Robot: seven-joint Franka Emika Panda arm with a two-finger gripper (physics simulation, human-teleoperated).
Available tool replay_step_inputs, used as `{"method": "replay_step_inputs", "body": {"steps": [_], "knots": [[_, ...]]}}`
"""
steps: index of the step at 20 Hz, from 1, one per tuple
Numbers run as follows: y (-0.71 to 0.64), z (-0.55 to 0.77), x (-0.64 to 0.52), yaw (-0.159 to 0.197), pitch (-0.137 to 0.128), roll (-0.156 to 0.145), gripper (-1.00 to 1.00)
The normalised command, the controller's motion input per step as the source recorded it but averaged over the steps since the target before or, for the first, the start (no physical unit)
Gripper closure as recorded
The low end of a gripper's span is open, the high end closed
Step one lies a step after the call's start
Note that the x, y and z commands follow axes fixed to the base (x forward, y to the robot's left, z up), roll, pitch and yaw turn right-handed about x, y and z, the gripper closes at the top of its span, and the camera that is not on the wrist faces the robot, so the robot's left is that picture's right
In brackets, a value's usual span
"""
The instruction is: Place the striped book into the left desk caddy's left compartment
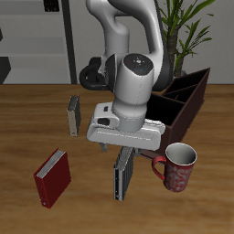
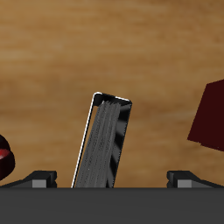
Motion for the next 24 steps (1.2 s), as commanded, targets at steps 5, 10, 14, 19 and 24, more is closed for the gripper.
{"method": "replay_step_inputs", "body": {"steps": [5, 10, 14, 19, 24], "knots": [[0.21, -0.34, 0.06, 0.022, 0.039, 0.03, -1.0], [0.09, -0.31, 0.03, -0.052, 0.053, 0.027, 1.0], [-0.07, 0.11, -0.09, 0.014, -0.026, -0.01, 1.0], [-0.07, 0.33, -0.18, 0.02, -0.008, -0.037, 1.0], [-0.03, 1.11, -0.58, -0.022, -0.148, -0.015, 1.0]]}}
